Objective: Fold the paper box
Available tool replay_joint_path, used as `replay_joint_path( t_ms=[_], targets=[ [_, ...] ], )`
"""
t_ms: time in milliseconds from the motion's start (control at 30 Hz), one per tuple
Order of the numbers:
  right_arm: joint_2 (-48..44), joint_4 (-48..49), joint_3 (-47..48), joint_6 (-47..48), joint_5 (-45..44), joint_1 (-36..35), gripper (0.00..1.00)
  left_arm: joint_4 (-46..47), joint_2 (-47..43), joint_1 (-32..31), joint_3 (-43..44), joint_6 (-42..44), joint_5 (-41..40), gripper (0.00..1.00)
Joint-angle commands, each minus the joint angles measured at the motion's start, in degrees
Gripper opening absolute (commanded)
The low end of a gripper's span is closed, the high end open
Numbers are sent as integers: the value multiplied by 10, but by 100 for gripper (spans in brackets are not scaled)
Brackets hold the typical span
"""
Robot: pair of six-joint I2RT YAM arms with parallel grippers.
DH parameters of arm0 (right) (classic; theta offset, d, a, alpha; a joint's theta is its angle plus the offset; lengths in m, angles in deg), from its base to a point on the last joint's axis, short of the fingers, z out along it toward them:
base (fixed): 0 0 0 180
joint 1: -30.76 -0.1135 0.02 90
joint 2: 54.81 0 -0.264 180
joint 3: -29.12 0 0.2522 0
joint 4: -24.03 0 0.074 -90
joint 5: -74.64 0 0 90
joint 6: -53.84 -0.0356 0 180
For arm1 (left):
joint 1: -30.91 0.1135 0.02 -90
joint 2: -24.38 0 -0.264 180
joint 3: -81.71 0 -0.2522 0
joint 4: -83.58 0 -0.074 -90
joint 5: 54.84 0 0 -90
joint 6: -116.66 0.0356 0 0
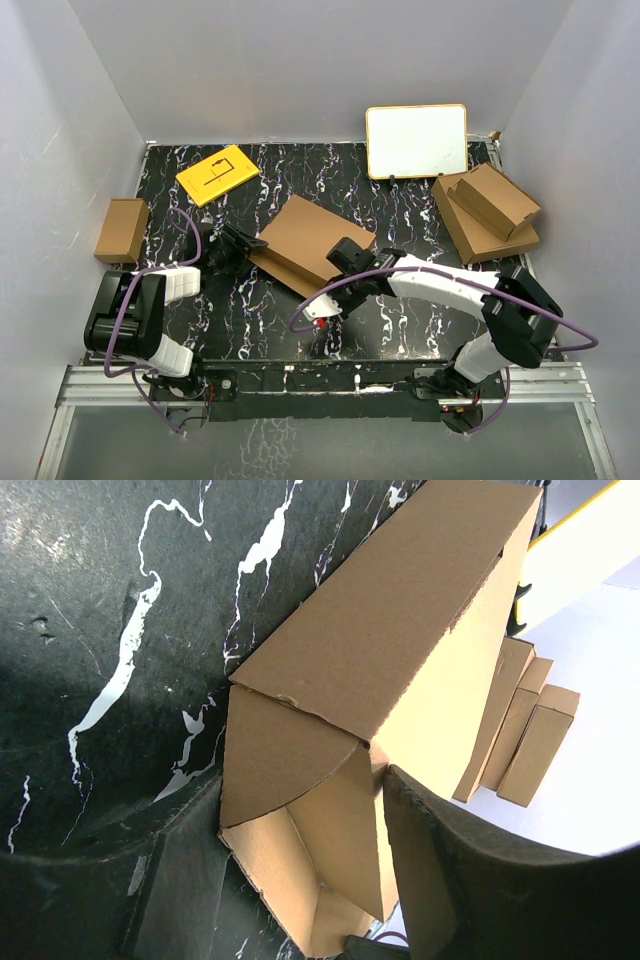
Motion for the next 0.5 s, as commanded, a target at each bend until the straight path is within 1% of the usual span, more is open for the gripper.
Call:
replay_joint_path(
  t_ms=[0, 467],
  targets=[
    [16, 32, 33, 17, -2, -2, 8, -47, 12, -3, 0, 29, 10, 55],
    [58, 1, 82, 24, 28, -10, 8, -46, 19, -4, 4, 31, 13, 55]
  ],
)
